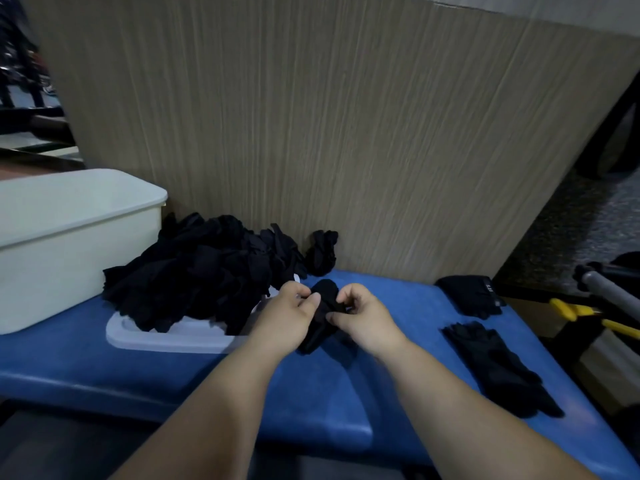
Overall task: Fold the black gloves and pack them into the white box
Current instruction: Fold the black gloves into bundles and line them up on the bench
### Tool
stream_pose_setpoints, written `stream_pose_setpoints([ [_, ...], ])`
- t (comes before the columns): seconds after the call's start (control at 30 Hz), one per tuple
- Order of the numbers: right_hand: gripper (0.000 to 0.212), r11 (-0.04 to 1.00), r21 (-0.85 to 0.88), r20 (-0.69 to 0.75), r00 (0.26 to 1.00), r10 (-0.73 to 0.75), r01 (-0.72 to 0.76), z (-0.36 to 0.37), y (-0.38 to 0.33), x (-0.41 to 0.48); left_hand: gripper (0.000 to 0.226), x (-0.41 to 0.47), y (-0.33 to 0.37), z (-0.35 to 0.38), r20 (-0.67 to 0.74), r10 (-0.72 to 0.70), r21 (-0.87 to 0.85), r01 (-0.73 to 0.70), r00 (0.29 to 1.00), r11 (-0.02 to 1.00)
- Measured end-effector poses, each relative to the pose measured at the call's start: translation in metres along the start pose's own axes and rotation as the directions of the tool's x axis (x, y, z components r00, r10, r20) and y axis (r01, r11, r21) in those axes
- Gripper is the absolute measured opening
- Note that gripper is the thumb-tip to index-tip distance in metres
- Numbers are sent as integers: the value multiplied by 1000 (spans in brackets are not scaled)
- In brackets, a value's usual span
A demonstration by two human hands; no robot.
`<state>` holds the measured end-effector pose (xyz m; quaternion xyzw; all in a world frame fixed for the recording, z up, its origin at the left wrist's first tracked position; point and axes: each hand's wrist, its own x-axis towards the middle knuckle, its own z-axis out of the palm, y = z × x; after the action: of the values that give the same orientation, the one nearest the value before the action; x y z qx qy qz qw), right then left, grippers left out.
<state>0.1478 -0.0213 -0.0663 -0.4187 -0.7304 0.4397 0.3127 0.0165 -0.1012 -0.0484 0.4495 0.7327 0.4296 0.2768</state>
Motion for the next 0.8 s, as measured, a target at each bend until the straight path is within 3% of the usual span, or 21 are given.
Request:
stream_pose_setpoints([
  [0.1, 41, 991, -60, -51, 991, -125, 122, -9, -10, -7, 29, -2, 3, 3, 5, -22, -141, 22, 1000, 990],
  [0.17, 49, 954, -195, -49, 969, -241, 227, -17, -13, -16, 34, -2, 6, 4, 38, -23, -311, 34, 999, 950],
  [0.27, 46, 779, -481, 6, 890, -457, 403, -29, -8, -26, 38, -1, 13, 13, 89, -40, -485, 79, 995, 871],
  [0.37, 41, 650, -578, 94, 831, -548, 494, -40, 0, -35, 26, 0, 21, 26, 116, -43, -566, 102, 992, 818],
  [0.47, 34, 696, -501, 121, 838, -532, 514, -55, 8, -45, 27, 0, 22, 37, 180, -25, -655, 138, 983, 743],
  [0.53, 29, 807, -364, -3, 866, -501, 465, -64, 11, -48, 29, -1, 23, 40, 205, 23, -705, 132, 978, 697],
  [0.63, 25, 960, -123, -198, 941, -273, 252, -75, 16, -45, 30, -3, 25, 43, 226, 128, -728, 80, 966, 681],
  [0.7, 31, 987, 41, -150, 978, -148, 156, -79, 25, -42, 30, -5, 25, 48, 235, 170, -728, 57, 957, 683],
  [0.8, 25, 975, 183, -23, 992, -127, 129, -79, 34, -40, 23, -8, 26, 59, 238, 192, -697, 30, 952, 716],
])
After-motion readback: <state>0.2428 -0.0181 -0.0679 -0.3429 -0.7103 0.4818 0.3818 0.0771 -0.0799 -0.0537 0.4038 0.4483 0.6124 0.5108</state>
